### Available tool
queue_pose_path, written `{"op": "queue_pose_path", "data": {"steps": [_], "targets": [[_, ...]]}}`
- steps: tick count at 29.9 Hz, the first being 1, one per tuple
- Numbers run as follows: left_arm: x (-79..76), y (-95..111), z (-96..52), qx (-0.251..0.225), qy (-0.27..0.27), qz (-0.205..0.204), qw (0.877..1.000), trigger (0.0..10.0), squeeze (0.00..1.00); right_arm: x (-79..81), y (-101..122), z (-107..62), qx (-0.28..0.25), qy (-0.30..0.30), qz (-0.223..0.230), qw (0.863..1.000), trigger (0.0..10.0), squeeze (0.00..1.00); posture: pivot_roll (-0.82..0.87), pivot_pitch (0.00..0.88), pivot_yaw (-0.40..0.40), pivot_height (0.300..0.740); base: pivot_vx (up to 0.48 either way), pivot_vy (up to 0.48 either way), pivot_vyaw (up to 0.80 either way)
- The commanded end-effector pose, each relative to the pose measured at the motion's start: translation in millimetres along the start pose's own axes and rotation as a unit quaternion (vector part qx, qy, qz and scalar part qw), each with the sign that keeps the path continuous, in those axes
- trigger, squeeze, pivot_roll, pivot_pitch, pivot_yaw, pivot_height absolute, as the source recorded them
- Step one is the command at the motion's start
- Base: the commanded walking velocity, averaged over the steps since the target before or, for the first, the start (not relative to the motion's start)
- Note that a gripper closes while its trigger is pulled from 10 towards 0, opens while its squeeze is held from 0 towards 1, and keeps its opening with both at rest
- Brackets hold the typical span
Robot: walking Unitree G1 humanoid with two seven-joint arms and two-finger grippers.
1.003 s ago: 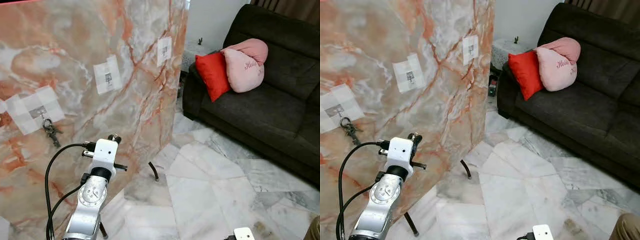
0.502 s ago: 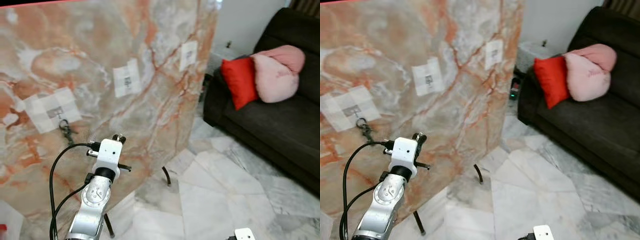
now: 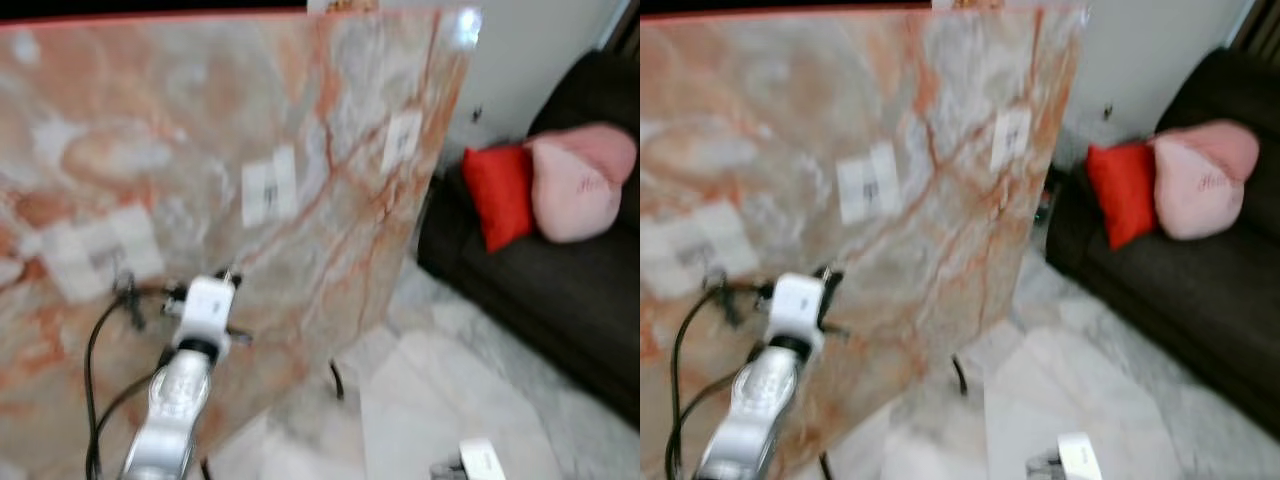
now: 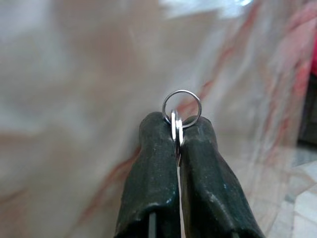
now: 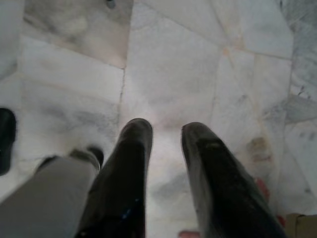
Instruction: Hang keys on a hook
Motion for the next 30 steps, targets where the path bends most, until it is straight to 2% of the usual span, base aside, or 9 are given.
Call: {"op": "queue_pose_path", "data": {"steps": [1, 9, 12, 20, 23, 26, 29, 30], "targets": [[-9.7, 7, 1.1, -0.014, -0.015, -0.007, 1.0, 10.0, 0.0, -11.7, -14, -3.3, 0.019, -0.014, 0.004, 1.0, 10.0, 0.0, 0.06, 0.0, -0.132, 0.74, 0.0, 0.0, 0.0], [-11.3, 20, 4.8, -0.034, -0.025, 0.001, 0.999, 10.0, 0.0, -11.0, -13, -3.1, 0.018, -0.013, 0.003, 1.0, 10.0, 0.0, 0.06, 0.0, -0.13, 0.74, 0.0, 0.0, 0.0], [-14.4, 28, 12.2, -0.029, -0.033, 0.027, 0.999, 10.0, 0.0, -10.8, -13, -3.0, 0.018, -0.013, 0.003, 1.0, 10.0, 0.0, 0.07, 0.0, -0.131, 0.74, 0.0, 0.0, 0.0], [-47.4, 70, 32.5, -0.052, -0.097, 0.05, 0.993, 10.0, 0.0, -10.4, -13, -2.9, 0.02, -0.012, 0.0, 1.0, 10.0, 0.0, 0.06, 0.0, -0.126, 0.74, 0.0, 0.0, 0.0], [-50.4, 75, 37.3, -0.046, -0.096, 0.056, 0.993, 10.0, 0.0, -10.3, -13, -2.9, 0.021, -0.012, -0.001, 1.0, 10.0, 0.0, 0.06, 0.0, -0.127, 0.74, 0.0, 0.0, 0.0], [-50.8, 91, 48.0, -0.04, -0.079, 0.03, 0.996, 10.0, 0.0, -9.9, -13, -2.8, 0.022, -0.011, -0.006, 1.0, 10.0, 0.0, 0.06, 0.0, -0.125, 0.74, 0.0, 0.0, 0.0], [-50.0, 93, 51.3, -0.032, -0.069, 0.026, 0.997, 10.0, 0.0, -9.7, -13, -2.8, 0.023, -0.011, -0.006, 1.0, 10.0, 0.0, 0.06, 0.0, -0.124, 0.74, 0.0, 0.0, 0.0], [-48.4, 94, 55.4, -0.012, -0.054, 0.017, 0.998, 10.0, 0.0, -9.6, -13, -2.8, 0.023, -0.01, -0.007, 1.0, 10.0, 0.0, 0.06, 0.0, -0.124, 0.74, 0.0, 0.0, 0.0]]}}
Point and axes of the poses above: a point about 5 cm out from each wrist's last joint towards the gripper, its own z axis pointing out of the wrist towards the gripper, its own y axis along the axis of the wrist's last joint, x = y × z, the point moved 4 cm from there along z, pointing out of the wrist towards the gripper, and after that the axes turned 8 degrees about z, right-handed, at the moved point
